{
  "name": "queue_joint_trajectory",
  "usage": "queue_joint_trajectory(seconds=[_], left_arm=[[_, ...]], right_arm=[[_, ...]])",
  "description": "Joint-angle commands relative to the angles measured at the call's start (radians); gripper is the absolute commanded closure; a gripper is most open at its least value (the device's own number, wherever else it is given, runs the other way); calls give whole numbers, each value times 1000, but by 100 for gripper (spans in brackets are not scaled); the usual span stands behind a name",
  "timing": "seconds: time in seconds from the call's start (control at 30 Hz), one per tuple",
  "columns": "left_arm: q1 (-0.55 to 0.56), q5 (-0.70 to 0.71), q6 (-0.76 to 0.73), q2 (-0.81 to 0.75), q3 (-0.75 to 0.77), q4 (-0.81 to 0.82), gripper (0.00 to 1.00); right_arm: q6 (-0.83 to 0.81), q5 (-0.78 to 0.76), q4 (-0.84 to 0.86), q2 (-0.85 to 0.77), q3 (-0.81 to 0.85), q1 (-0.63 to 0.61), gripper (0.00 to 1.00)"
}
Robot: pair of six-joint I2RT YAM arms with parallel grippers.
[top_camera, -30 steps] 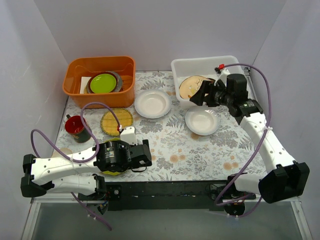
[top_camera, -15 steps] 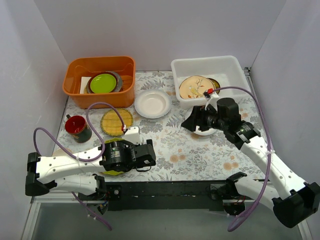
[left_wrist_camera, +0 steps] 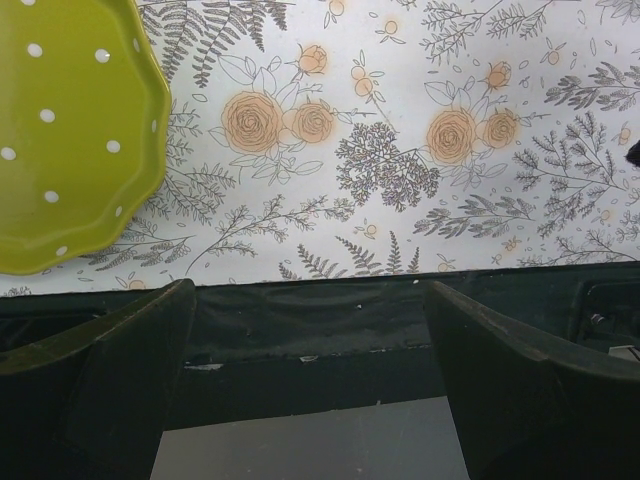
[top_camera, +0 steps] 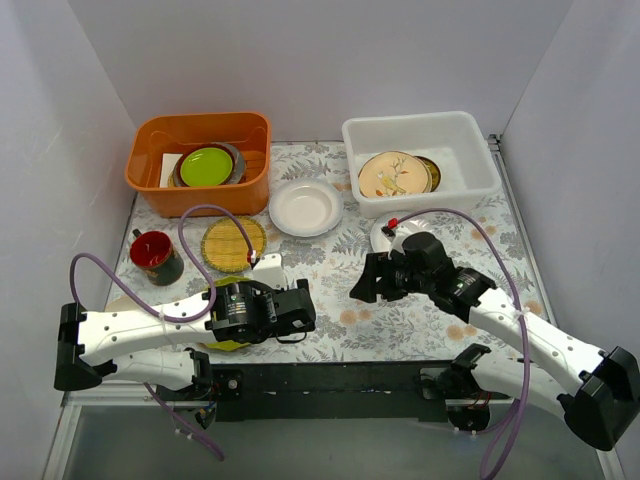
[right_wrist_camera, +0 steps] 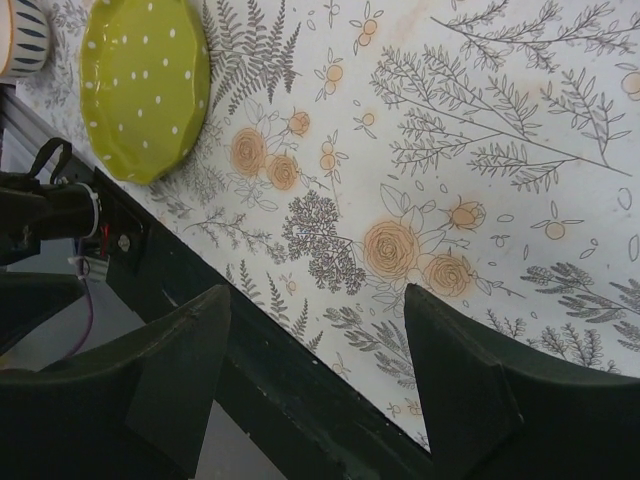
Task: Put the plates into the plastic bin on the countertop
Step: Pick up the plate at the center of the board.
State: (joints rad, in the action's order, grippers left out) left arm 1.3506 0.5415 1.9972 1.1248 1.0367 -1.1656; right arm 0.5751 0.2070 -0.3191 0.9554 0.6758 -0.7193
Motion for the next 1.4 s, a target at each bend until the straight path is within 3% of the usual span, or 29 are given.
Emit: queue_joint_trajectory(seconds=[0.0, 0.57, 0.8, 0.97, 1.2, 1.37], left_arm=[[4, 32, 181, -20, -3, 6, 2], [-5, 187, 108, -74, 106, -102, 2], [-53, 124, -187, -121, 76, 115, 2], [-227, -66, -459, -80, 53, 283, 2], [-379, -210, -604, 73, 42, 408, 2], [-580, -415, -669, 136, 23, 569, 2]], right_arm=[[58, -29, 78, -14, -24, -37, 23], [137, 6, 322, 175, -65, -173, 23], [98, 109, 437, 269, -35, -186, 23], [95, 138, 474, 307, -30, -187, 23], [95, 138, 476, 313, -50, -189, 23], [98, 158, 494, 333, -71, -189, 22]])
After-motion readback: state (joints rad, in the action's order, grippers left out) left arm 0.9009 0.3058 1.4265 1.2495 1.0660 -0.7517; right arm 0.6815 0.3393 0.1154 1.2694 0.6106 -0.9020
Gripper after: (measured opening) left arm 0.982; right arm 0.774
